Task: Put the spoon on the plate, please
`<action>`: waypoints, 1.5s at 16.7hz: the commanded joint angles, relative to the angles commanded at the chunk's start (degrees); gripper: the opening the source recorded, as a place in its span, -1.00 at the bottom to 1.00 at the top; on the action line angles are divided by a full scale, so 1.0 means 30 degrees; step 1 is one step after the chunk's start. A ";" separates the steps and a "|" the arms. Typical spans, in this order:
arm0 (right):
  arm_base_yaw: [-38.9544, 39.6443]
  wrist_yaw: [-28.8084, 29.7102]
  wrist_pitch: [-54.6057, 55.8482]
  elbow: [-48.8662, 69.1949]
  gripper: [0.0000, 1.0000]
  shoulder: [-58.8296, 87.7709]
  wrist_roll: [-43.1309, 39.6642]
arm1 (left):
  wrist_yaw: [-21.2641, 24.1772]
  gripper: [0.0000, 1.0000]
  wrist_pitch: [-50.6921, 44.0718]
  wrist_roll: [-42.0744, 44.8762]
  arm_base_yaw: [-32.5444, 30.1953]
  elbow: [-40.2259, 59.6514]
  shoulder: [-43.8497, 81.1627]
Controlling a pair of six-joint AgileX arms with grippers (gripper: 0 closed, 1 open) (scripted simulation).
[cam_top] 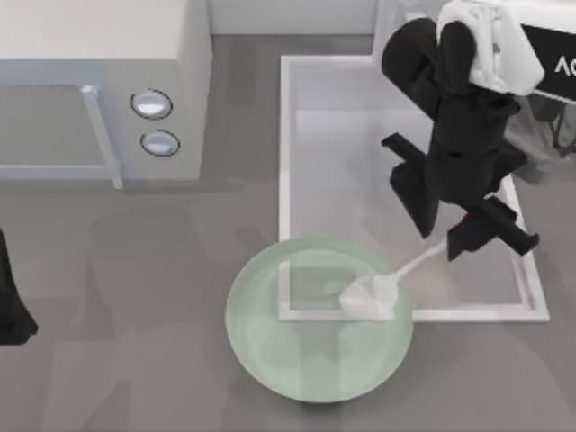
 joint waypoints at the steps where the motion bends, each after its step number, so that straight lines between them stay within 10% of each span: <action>1: 0.0769 -0.0010 -0.0026 0.0249 -1.00 0.0236 0.2094 | 0.0000 1.00 0.0000 0.0000 0.0000 0.0000 0.0000; 11: 0.5601 0.0248 0.0363 0.1837 -1.00 0.1233 1.7657 | 0.0000 1.00 0.0000 0.0000 0.0000 0.0000 0.0000; 25: 0.5693 -0.0192 0.1492 0.2503 -1.00 0.1402 1.9128 | 0.0000 1.00 0.0000 0.0000 0.0000 0.0000 0.0000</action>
